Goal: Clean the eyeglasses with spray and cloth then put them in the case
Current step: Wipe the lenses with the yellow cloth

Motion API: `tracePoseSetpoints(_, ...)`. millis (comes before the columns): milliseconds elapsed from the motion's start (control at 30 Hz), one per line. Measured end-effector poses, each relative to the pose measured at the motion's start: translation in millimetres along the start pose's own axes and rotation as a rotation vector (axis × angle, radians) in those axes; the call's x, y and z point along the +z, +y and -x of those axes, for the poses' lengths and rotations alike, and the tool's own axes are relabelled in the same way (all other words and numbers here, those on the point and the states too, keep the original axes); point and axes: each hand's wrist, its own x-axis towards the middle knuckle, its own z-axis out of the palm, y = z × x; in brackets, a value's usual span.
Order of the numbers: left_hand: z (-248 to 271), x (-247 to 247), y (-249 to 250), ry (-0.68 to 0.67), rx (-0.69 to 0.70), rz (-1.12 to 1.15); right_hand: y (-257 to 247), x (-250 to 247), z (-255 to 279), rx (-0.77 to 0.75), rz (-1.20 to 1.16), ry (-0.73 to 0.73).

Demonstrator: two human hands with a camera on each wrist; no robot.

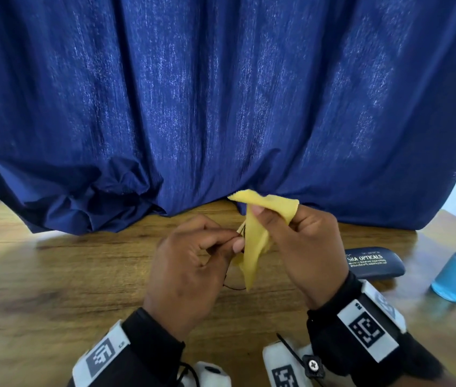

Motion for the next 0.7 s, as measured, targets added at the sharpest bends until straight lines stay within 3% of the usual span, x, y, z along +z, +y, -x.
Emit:
tracePoseSetpoints(133, 0.4, -0.3, 0.3, 0.007, -0.035, 0.032, 4.7, -4.3, -7.0, -0.015, 0.071, -0.007)
tracePoseSetpoints(367, -1.5, -3.5, -7.4, 0.036, -0.06, 0.021, 9.5, -0.8, -3.7, 0.095, -0.141, -0.253)
tracePoseSetpoints(467, 1.2, -0.1, -5.4, -0.011, -0.012, -0.053, 12.7, 1.7, -2.2, 0.126, -0.096, -0.186)
tracePoseSetpoints(700, -0.6, -0.8, -6.8, 0.007, -0.059, 0.086, 11.7, -7.1, -8.3, 0.021, -0.056, -0.138)
